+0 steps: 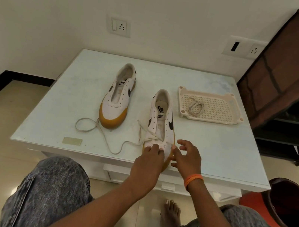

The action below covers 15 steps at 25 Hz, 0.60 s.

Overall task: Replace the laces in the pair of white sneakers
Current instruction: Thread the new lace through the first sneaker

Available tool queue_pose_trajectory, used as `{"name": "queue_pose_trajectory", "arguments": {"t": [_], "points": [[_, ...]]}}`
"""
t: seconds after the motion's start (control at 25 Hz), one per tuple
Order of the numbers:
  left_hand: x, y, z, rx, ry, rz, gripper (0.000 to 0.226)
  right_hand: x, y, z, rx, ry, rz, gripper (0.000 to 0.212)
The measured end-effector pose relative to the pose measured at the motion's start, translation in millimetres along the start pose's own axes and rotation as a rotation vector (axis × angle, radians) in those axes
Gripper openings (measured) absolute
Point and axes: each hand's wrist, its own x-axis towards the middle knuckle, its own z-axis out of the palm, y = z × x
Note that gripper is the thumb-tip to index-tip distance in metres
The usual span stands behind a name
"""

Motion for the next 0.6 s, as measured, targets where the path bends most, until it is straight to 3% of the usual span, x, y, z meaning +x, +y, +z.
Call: {"name": "queue_pose_trajectory", "arguments": {"t": [0.16,0.32,0.52,0.6], "points": [[4.6,-2.1,3.0,0.005,-0.013,-0.037,0.048,18.1,15.2,20.4,-0.083,0.023,-0.085,0.001],[3.4,5.7,-1.1,0.033,-0.067,-0.049,0.059,24.1,11.8,6.7,-0.018,-0.047,-0.003,0.006],[0.6,6.2,-6.6,0.047,-0.107,-0.033,0.063,52.6,17.7,-56.7,0.19,0.277,0.149,0.013],[1.7,7.6,-9.6,0.039,-0.12,-0.037,0.061,52.4,19.0,-54.2,0.19,0.278,0.166,0.008]]}}
